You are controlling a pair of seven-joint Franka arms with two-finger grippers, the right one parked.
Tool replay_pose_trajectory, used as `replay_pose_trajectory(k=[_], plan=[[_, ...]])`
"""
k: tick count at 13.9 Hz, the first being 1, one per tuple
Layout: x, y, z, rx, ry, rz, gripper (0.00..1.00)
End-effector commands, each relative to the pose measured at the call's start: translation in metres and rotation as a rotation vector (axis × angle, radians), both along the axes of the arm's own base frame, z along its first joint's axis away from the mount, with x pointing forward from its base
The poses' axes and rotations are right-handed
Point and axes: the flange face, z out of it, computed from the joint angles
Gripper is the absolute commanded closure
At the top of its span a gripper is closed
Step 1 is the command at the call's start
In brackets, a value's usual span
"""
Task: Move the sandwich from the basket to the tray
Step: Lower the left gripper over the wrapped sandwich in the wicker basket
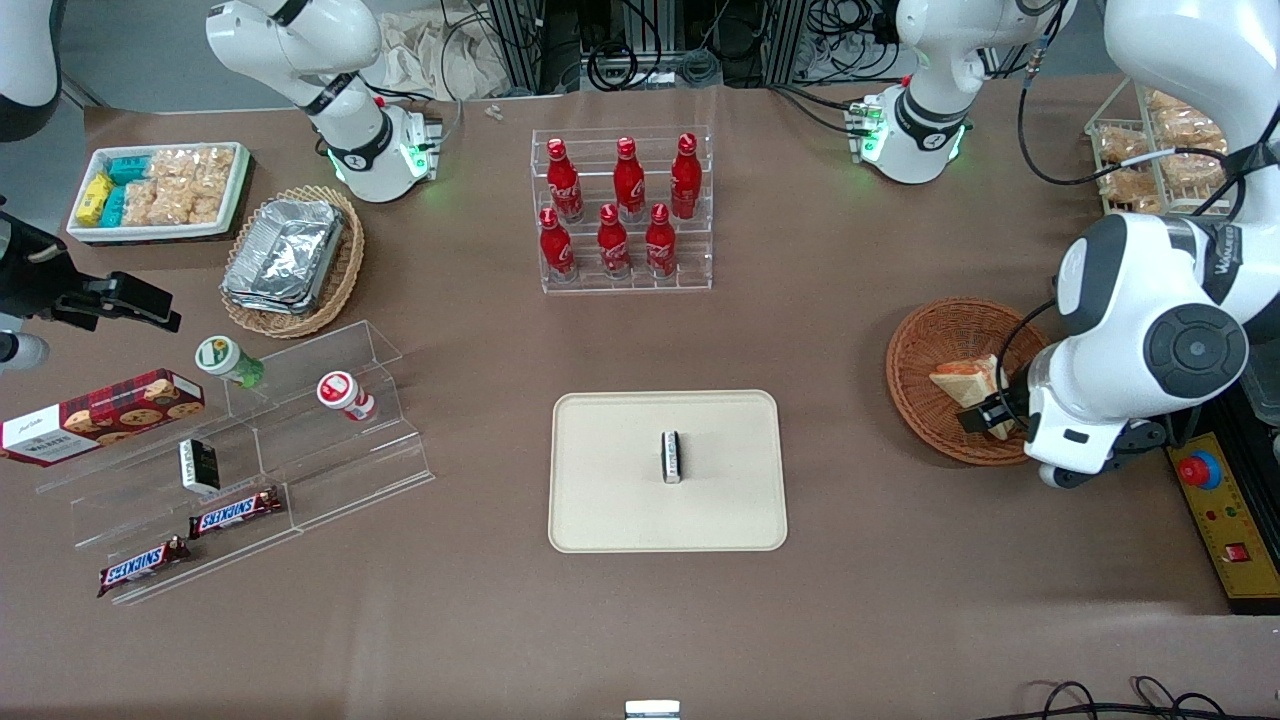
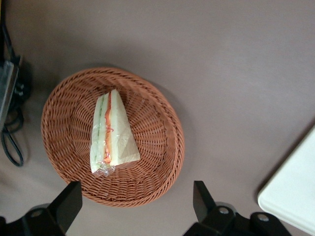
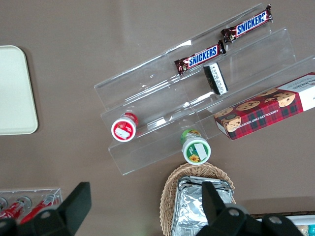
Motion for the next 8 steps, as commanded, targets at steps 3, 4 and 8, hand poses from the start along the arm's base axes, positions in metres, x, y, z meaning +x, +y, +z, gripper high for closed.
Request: replay_pose_trajectory(k=[3,4,8], plan=[[-0.051,0.038,-0.043,0.022,-0.035,0.178,0.01],[-0.061,0.046,-0.056,0.028,-0.043,0.217,0.01],[-0.081,0.084,-0.091,0.037,-0.045,0.289,0.01]])
